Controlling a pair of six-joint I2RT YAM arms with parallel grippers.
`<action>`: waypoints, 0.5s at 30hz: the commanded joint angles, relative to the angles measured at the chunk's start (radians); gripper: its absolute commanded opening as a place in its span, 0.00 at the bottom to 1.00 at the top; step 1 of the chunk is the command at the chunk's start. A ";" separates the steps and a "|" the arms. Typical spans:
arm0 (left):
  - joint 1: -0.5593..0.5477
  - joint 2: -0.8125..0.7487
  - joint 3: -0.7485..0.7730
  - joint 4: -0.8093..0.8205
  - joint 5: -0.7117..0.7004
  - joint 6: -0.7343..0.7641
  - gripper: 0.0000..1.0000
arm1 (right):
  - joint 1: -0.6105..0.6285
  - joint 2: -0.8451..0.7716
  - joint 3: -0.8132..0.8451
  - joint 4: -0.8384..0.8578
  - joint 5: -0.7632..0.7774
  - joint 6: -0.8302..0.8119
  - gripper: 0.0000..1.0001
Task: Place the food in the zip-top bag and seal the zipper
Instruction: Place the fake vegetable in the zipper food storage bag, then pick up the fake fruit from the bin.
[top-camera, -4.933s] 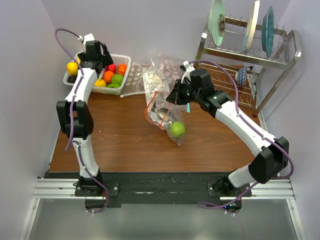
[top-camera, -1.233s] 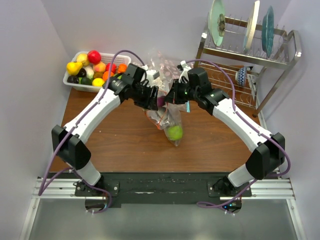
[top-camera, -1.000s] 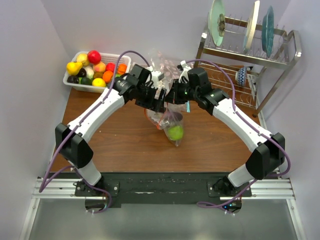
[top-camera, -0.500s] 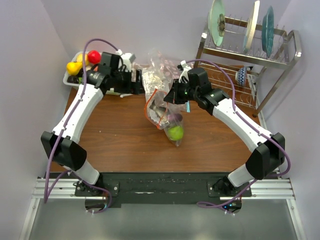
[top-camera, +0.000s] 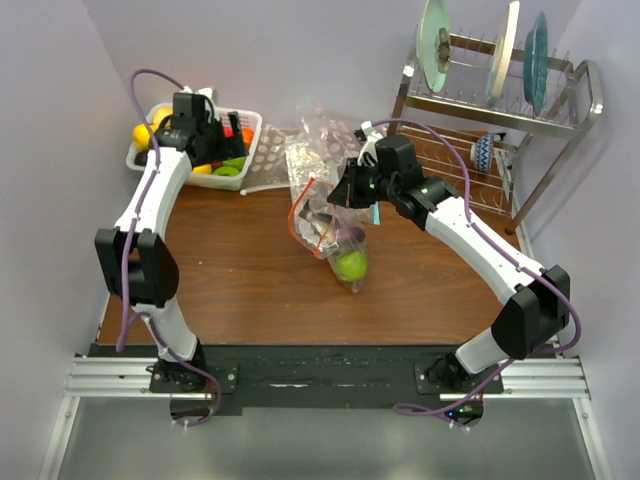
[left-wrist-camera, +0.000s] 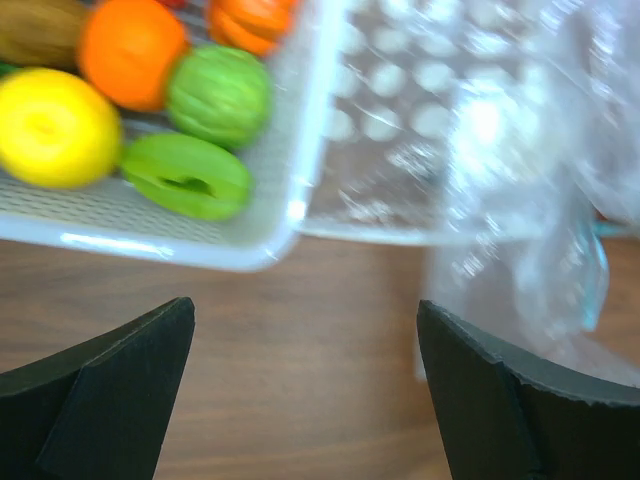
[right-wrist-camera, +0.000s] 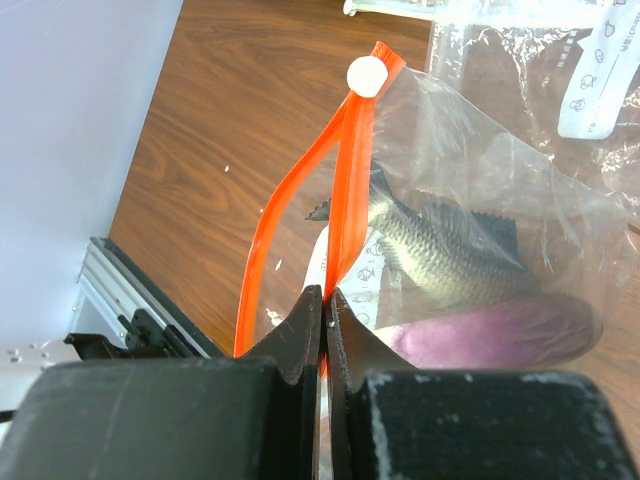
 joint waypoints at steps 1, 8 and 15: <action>0.073 0.099 0.123 0.059 -0.061 -0.018 0.95 | -0.005 -0.007 0.006 0.007 -0.015 -0.005 0.00; 0.090 0.301 0.336 0.059 -0.083 -0.002 0.91 | -0.003 -0.015 0.009 -0.002 -0.012 -0.012 0.00; 0.090 0.428 0.405 0.085 -0.130 0.003 0.89 | -0.005 -0.021 0.009 -0.010 -0.017 -0.017 0.00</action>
